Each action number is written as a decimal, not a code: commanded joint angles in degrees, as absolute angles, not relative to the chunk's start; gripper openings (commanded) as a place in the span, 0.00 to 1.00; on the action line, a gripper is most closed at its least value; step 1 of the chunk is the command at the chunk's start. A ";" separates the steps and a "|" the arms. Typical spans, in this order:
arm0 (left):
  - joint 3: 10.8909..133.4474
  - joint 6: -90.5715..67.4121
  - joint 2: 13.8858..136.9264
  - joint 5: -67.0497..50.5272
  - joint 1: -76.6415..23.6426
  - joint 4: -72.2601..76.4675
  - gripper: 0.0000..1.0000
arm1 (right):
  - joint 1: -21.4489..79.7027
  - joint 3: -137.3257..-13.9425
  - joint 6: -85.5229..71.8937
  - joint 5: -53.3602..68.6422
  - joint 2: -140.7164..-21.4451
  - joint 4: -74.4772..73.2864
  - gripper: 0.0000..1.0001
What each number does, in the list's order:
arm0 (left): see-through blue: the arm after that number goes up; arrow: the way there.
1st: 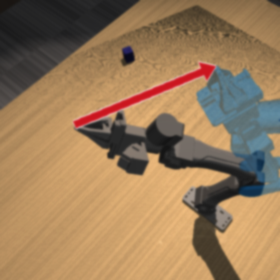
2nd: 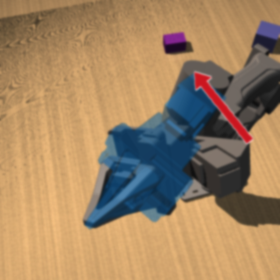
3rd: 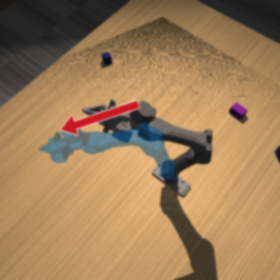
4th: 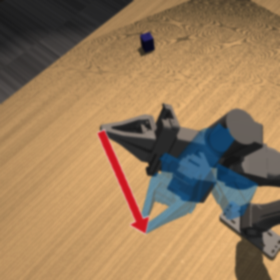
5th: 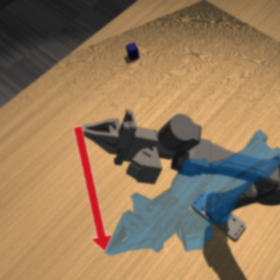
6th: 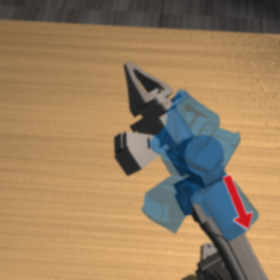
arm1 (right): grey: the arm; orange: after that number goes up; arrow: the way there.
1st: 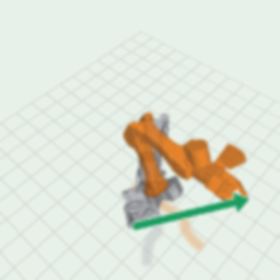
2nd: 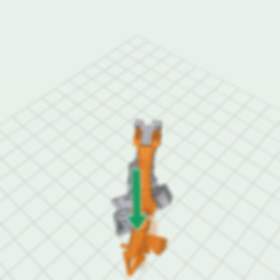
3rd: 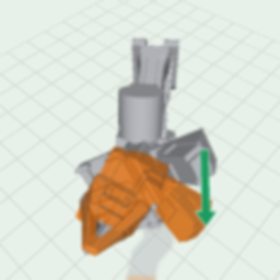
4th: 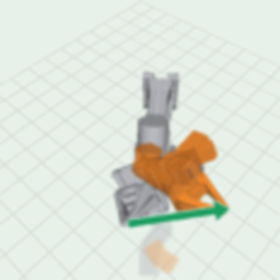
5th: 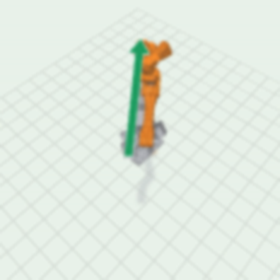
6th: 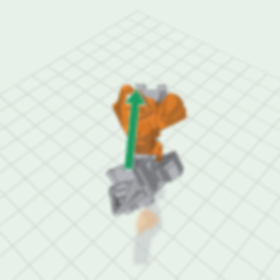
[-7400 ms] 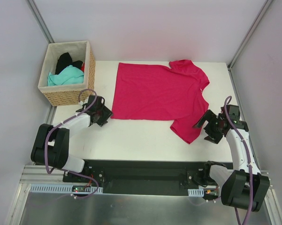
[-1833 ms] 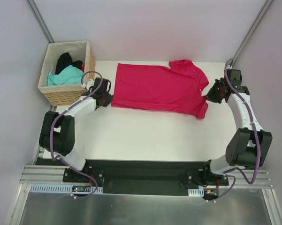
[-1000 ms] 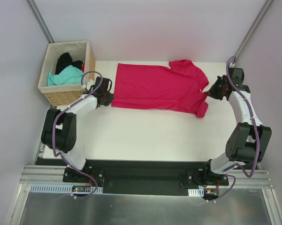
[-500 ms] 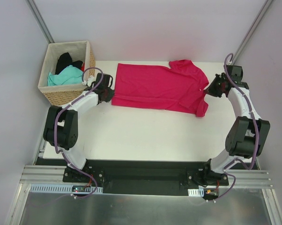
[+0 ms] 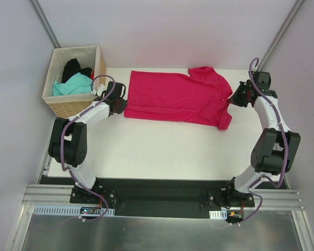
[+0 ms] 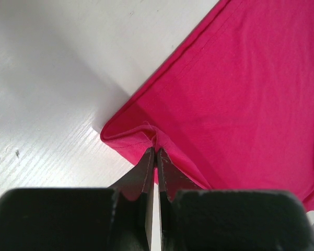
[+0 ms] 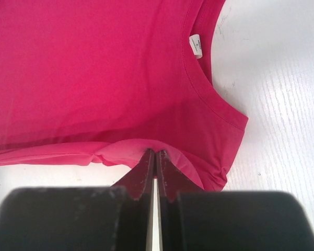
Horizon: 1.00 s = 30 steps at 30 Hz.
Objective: Fold and stack the t-shirts
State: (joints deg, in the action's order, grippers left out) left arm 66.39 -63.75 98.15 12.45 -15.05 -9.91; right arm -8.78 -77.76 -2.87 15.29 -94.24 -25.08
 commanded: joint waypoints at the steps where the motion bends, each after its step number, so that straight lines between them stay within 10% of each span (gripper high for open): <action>1: 68.64 -63.55 98.53 13.89 -15.12 -10.55 0.00 | -9.32 -80.25 -2.02 16.26 -94.31 -22.85 0.01; 30: 72.86 -74.35 99.93 10.63 -14.06 -19.16 0.00 | -9.40 -75.32 -0.53 15.82 -89.82 -19.60 0.00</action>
State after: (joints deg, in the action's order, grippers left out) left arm 71.11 -71.09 99.09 10.48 -14.79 -16.21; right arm -8.82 -75.18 -1.43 15.46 -92.09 -22.15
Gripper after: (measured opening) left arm 0.008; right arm 0.015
